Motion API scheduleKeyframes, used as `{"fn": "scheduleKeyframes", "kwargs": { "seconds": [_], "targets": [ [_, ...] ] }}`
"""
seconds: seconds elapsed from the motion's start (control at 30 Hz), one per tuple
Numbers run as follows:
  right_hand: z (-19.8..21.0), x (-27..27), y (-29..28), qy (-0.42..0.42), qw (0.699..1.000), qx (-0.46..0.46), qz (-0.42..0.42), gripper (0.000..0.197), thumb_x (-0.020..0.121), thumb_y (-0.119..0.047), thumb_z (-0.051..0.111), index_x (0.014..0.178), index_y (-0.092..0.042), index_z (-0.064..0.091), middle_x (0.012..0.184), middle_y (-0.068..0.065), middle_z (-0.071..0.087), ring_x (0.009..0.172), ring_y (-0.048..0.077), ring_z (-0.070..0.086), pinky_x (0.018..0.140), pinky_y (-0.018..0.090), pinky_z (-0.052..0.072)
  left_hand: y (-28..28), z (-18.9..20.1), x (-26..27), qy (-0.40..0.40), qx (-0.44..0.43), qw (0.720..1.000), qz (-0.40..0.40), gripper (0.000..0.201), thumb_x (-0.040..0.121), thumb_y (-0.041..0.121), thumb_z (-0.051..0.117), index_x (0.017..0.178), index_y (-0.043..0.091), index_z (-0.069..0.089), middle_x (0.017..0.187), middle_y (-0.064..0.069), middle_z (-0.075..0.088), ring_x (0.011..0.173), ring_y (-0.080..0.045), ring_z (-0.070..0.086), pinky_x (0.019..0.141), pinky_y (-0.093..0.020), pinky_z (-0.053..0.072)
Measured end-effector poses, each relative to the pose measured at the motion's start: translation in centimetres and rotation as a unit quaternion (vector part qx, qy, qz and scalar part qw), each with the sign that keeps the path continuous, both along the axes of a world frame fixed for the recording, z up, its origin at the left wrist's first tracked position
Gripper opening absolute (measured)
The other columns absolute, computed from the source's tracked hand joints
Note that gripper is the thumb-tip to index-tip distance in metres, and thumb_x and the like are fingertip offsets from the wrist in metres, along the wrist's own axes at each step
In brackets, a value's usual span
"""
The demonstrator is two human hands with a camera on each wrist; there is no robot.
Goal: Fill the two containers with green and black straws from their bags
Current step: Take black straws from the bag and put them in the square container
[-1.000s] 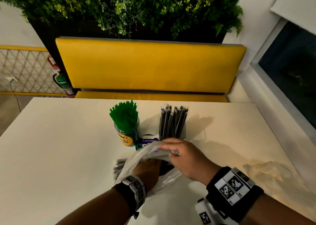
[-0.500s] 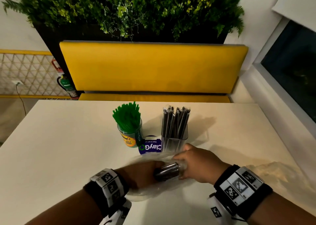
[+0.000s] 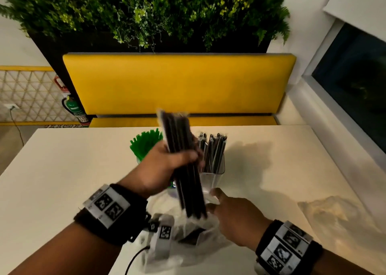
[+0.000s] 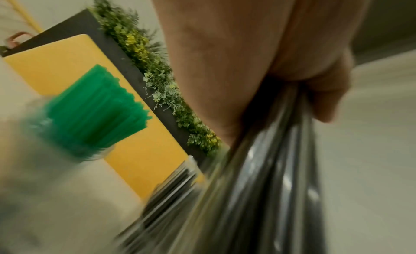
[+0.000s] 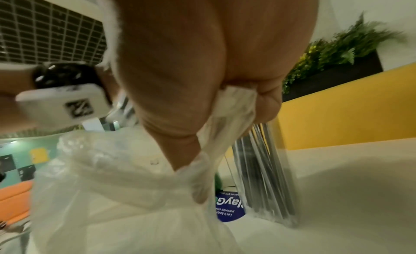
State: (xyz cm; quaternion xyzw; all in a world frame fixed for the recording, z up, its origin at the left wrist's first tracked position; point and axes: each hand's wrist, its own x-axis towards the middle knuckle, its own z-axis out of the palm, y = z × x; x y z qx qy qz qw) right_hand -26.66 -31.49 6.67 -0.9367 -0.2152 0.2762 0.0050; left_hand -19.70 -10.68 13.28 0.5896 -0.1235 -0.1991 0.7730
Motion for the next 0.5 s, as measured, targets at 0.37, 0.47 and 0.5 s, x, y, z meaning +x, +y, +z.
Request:
{"fn": "scheduleKeyframes", "kwargs": {
  "seconds": [0.37, 0.47, 0.5],
  "targets": [
    [0.5, 2.9, 0.2, -0.012, 0.998, -0.011, -0.057, 0.083, 0.088, -0.002, 0.049, 0.154, -0.037, 0.012, 0.161, -0.006, -0.02, 0.1, 0.033, 0.065, 0.072, 0.037, 0.052, -6.5, -2.8, 6.7, -0.051, 0.046, 0.944, 0.322, 0.014, 0.088, 0.006, 0.072, 0.099, 0.013, 0.065, 0.092, -0.01, 0.073, 0.093, -0.032, 0.071, 0.083, -0.039, 0.058],
    [0.5, 3.0, -0.1, -0.018, 0.997, 0.004, -0.073, 0.079, 0.088, -0.006, 0.048, 0.154, -0.033, 0.015, 0.164, -0.007, -0.011, 0.101, 0.033, 0.065, 0.077, 0.039, 0.052, -7.0, -4.8, 7.1, -0.057, 0.118, 0.939, 0.319, 0.018, 0.087, 0.012, 0.074, 0.099, 0.02, 0.064, 0.092, -0.004, 0.072, 0.084, -0.015, 0.07, 0.077, -0.031, 0.055],
    [0.4, 3.0, -0.2, -0.02, 0.997, 0.011, -0.078, 0.078, 0.088, -0.006, 0.048, 0.154, -0.031, 0.015, 0.164, -0.007, -0.009, 0.101, 0.033, 0.065, 0.078, 0.039, 0.052, -7.1, -5.5, 7.2, -0.059, 0.143, 0.937, 0.313, 0.02, 0.085, 0.016, 0.076, 0.101, 0.019, 0.063, 0.092, -0.002, 0.071, 0.082, -0.013, 0.068, 0.077, -0.033, 0.055]
  ]
}}
